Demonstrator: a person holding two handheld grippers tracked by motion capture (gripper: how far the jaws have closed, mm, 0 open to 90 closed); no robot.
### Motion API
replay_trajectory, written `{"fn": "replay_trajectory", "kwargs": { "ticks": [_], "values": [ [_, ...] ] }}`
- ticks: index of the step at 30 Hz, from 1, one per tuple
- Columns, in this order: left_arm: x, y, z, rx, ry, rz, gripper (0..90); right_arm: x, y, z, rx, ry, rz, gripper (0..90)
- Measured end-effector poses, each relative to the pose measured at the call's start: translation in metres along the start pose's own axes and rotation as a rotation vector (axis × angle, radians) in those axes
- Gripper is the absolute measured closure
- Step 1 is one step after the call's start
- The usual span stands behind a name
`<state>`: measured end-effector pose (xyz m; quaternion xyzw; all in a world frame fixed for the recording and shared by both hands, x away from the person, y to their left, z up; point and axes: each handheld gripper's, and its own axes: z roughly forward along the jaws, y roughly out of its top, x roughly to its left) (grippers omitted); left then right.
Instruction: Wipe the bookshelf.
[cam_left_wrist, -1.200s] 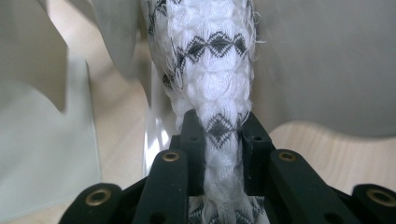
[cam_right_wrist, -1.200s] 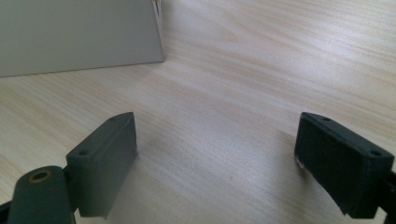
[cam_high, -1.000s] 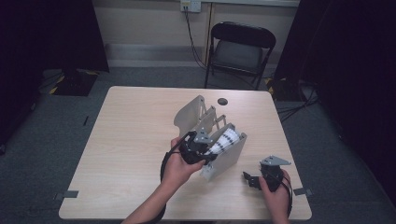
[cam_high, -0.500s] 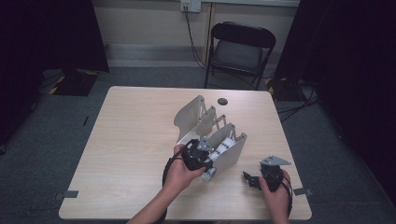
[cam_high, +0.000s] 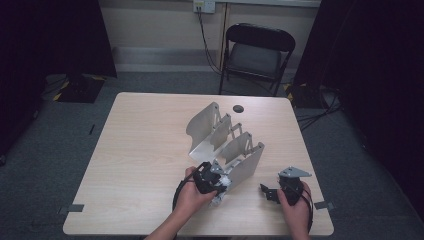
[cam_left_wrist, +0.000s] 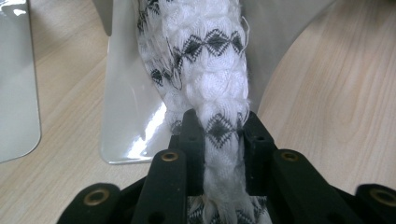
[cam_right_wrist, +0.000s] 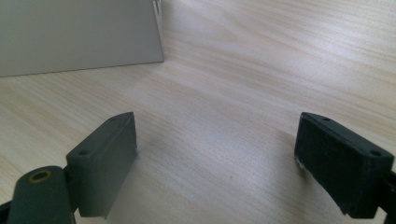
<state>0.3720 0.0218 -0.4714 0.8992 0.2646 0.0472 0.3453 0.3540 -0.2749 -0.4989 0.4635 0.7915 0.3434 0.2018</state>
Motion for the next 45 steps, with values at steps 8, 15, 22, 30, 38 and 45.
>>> {"fn": "replay_trajectory", "kwargs": {
  "ticks": [8,15,22,30,38,45],
  "values": [
    [0.006,0.012,-0.02,-0.052,0.025,-0.029,61.5,0.0,0.0,0.0,0.0,0.001,0.0,12.4],
    [0.012,0.018,-0.023,-0.071,0.044,-0.039,55.7,0.0,0.0,0.0,0.0,0.001,0.0,12.4],
    [0.012,0.02,-0.022,-0.081,0.048,-0.03,54.6,0.0,0.0,0.0,0.0,0.001,0.0,12.4],
    [0.02,0.011,0.0,-0.027,0.036,-0.045,59.7,0.0,0.0,0.0,0.0,0.001,-0.001,12.4],
    [0.015,0.018,-0.012,0.003,-0.002,-0.107,82.1,0.0,0.0,0.0,0.0,0.001,0.0,12.4],
    [0.015,0.04,-0.047,-0.033,-0.004,-0.106,82.3,0.0,0.0,0.0,0.0,0.001,-0.001,12.4]
  ]
}}
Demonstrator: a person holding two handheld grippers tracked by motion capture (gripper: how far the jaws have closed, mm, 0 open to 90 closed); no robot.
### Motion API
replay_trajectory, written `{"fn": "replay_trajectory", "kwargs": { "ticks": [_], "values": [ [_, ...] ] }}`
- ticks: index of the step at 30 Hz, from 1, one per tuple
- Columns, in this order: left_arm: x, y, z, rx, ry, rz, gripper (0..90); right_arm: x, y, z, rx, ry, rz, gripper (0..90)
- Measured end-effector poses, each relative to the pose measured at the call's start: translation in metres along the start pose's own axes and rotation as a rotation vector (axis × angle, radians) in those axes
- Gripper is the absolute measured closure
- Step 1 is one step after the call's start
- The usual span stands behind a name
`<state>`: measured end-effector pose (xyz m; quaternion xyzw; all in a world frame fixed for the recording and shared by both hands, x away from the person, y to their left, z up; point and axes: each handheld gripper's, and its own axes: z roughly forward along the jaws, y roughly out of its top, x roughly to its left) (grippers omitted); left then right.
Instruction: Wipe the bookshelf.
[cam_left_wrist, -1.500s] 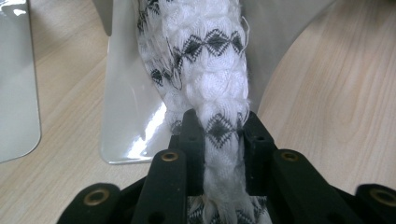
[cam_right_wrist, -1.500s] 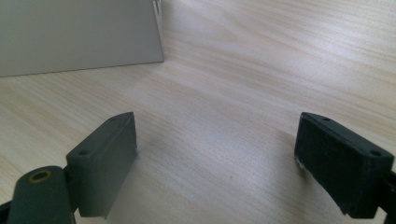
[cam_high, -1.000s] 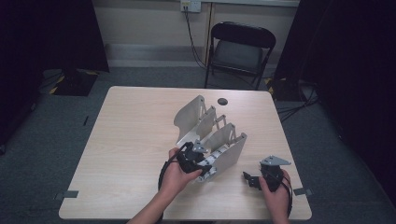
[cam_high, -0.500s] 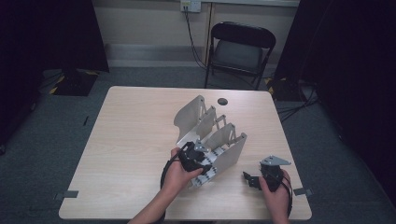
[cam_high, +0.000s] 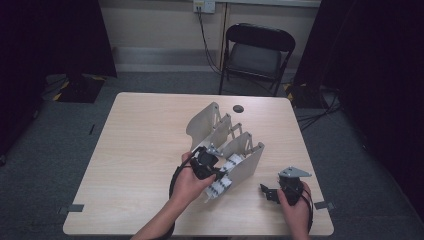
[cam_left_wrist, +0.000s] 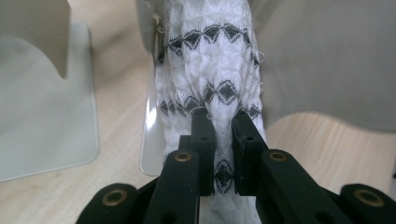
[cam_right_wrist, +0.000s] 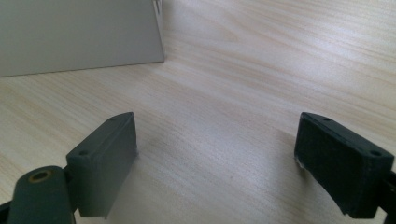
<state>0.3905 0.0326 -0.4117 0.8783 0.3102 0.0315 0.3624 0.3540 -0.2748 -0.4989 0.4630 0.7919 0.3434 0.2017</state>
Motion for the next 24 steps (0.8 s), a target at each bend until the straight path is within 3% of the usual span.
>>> {"fn": "replay_trajectory", "kwargs": {
  "ticks": [8,24],
  "values": [
    [-0.002,0.023,-0.029,-0.023,0.004,0.014,82.3,0.0,0.0,0.0,0.0,0.0,0.0,12.4],
    [-0.008,0.056,-0.051,-0.054,-0.011,0.045,82.3,0.0,0.0,0.0,-0.001,0.0,0.001,12.4]
  ]
}}
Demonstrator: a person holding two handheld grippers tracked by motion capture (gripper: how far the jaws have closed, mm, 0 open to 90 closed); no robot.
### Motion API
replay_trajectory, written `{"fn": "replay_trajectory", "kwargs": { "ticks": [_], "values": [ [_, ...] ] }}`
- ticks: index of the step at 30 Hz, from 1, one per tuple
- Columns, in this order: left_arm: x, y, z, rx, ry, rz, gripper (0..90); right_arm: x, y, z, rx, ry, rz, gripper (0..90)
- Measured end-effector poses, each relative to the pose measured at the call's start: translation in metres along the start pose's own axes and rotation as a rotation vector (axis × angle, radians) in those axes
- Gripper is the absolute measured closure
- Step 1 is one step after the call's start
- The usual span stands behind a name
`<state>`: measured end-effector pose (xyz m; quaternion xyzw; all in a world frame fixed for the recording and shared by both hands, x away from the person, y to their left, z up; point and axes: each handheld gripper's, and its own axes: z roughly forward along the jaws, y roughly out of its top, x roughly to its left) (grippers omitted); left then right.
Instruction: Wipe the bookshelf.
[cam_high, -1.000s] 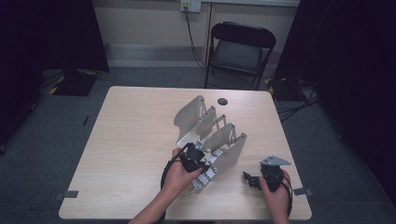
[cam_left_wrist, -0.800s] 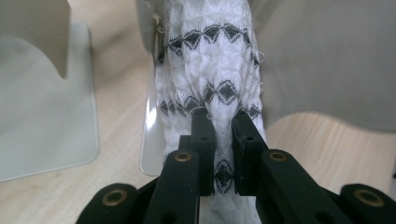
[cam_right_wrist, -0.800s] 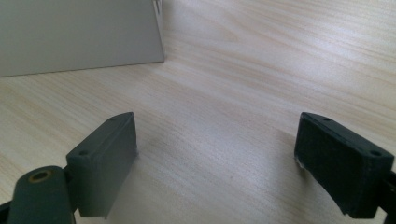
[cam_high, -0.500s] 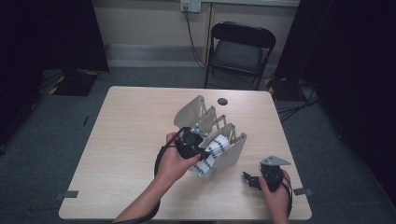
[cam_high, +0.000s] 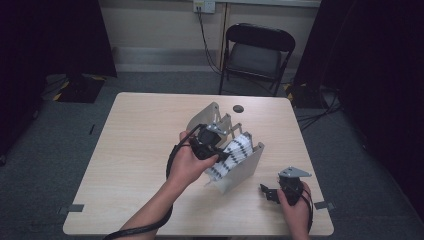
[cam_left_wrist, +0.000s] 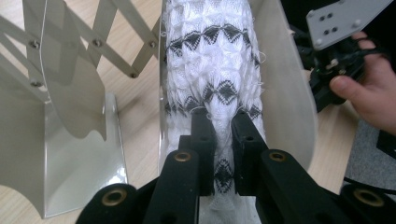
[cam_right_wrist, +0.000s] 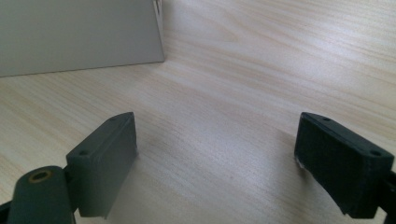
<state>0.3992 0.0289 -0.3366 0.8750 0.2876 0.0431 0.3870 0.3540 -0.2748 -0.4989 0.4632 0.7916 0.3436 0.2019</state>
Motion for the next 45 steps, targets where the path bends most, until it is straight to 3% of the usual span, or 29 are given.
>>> {"fn": "replay_trajectory", "kwargs": {
  "ticks": [10,16,26,45],
  "values": [
    [-0.01,0.019,-0.007,-0.028,-0.006,0.025,82.4,0.0,0.0,0.0,0.0,0.0,-0.001,12.4],
    [-0.015,0.021,-0.005,-0.036,-0.013,0.036,82.4,0.0,0.0,0.0,0.0,0.0,0.0,12.4],
    [-0.016,0.013,0.005,-0.022,-0.013,0.039,82.3,0.0,0.0,0.0,0.001,0.0,0.001,12.4],
    [-0.01,-0.016,0.028,0.006,-0.026,-0.004,82.3,0.0,0.0,0.0,0.0,0.0,-0.001,12.4]
  ]
}}
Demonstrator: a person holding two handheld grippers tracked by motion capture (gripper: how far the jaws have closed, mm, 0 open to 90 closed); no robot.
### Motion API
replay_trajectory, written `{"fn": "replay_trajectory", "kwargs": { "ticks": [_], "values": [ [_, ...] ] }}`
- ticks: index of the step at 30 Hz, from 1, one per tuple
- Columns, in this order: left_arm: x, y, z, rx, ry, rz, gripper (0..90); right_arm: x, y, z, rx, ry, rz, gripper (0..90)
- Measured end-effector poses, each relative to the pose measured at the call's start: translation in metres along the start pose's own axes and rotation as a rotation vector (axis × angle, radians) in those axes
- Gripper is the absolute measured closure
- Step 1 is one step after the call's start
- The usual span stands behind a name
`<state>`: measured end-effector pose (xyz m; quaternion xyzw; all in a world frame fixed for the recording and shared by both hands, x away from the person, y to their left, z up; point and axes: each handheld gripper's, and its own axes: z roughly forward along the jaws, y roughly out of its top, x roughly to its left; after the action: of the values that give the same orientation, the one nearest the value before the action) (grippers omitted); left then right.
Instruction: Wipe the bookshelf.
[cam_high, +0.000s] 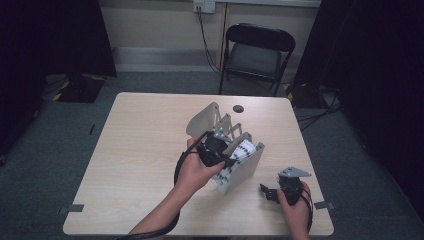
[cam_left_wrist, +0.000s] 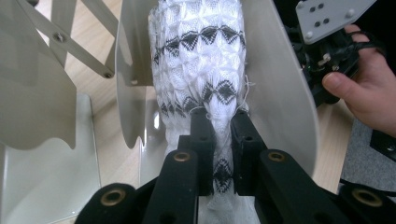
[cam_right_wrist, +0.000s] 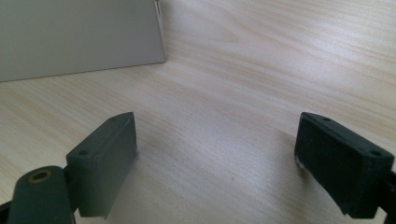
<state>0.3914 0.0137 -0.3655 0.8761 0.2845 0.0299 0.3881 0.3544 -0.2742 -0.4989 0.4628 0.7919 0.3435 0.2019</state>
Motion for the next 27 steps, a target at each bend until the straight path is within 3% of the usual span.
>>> {"fn": "replay_trajectory", "kwargs": {
  "ticks": [13,27],
  "values": [
    [0.007,-0.034,0.032,0.048,-0.022,-0.023,82.3,0.0,0.0,0.0,-0.001,0.001,-0.001,12.4],
    [0.01,-0.064,0.064,0.101,-0.007,-0.036,82.2,0.0,0.0,0.0,-0.001,0.002,0.0,12.4]
  ]
}}
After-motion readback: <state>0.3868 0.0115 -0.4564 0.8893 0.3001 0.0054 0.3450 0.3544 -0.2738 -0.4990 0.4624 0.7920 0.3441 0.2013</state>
